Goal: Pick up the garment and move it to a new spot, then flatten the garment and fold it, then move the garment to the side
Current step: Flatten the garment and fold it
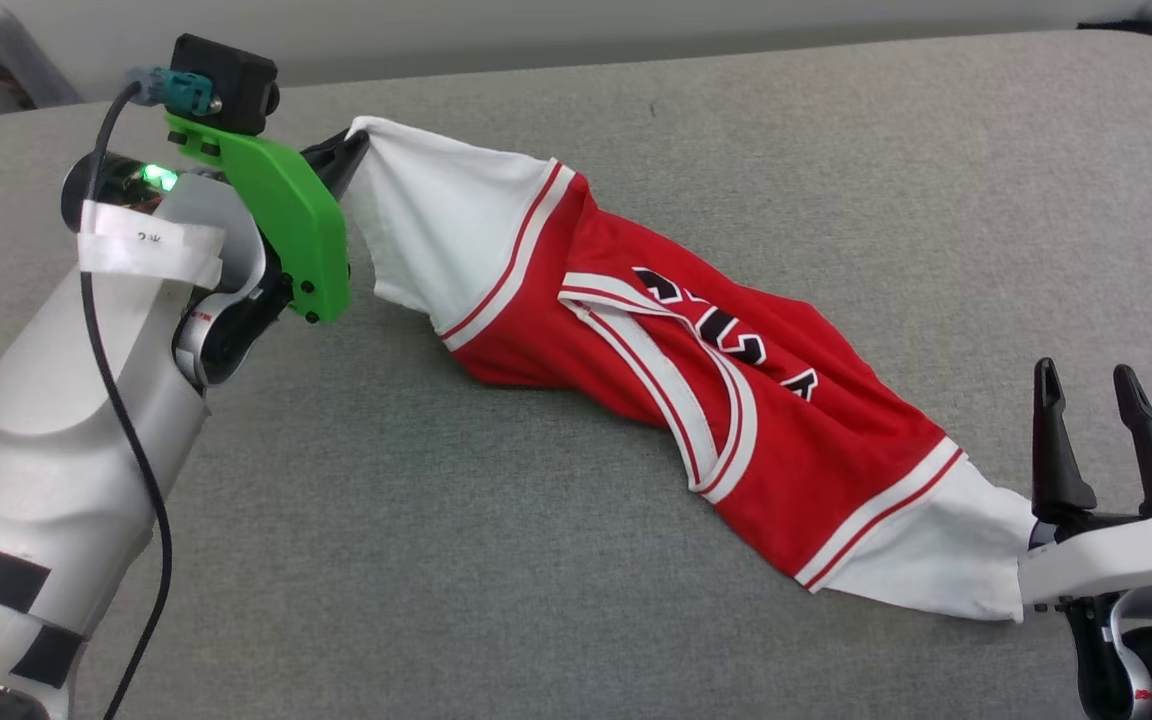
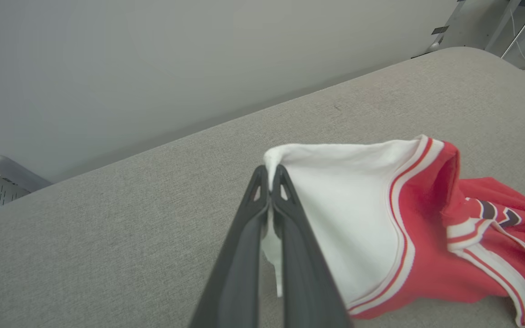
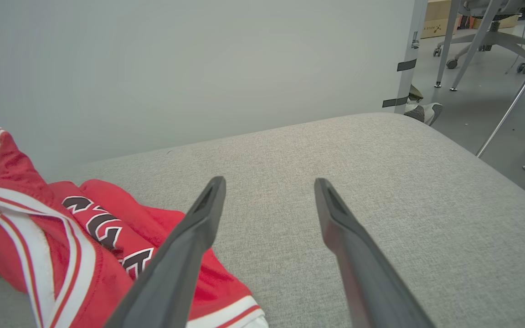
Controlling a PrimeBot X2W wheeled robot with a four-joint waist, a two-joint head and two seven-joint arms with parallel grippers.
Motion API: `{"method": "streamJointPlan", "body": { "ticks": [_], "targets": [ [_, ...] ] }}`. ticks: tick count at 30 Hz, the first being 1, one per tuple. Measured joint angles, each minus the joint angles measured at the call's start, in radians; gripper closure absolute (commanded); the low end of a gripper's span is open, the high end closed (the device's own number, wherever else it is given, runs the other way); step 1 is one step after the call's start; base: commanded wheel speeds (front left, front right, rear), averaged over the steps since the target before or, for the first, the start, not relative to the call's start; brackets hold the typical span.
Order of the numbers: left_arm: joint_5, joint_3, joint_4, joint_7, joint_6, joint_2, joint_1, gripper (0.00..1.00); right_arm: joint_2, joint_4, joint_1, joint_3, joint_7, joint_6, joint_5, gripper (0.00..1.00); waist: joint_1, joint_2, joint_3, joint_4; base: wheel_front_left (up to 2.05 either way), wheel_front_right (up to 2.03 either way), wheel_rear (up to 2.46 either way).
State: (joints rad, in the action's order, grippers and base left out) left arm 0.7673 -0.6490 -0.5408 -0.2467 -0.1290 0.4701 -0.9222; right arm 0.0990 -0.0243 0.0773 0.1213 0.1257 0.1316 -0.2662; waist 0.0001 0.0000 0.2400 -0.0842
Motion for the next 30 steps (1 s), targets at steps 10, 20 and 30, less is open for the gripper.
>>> {"method": "streamJointPlan", "body": {
  "ticks": [10,20,30],
  "targets": [
    [0.062,-0.083,0.304,0.092,0.000,0.164,0.228,1.00,-0.007,0.015,-0.063,0.031,-0.026,0.000,0.007,0.00,0.0000,0.0000,-0.081,0.109,0.00,0.00,0.00],
    [0.096,-0.272,0.389,0.009,0.000,0.307,0.557,1.00,-0.023,0.031,-0.082,0.040,-0.051,0.000,0.018,0.00,-0.0001,0.0000,-0.156,0.187,0.00,0.00,0.00],
    [-0.023,-0.424,0.220,0.106,0.000,0.247,0.561,1.00,-0.029,0.034,-0.104,0.051,-0.073,0.000,0.027,0.00,-0.0001,0.0000,-0.185,0.170,0.00,0.00,0.00]
  ]
}}
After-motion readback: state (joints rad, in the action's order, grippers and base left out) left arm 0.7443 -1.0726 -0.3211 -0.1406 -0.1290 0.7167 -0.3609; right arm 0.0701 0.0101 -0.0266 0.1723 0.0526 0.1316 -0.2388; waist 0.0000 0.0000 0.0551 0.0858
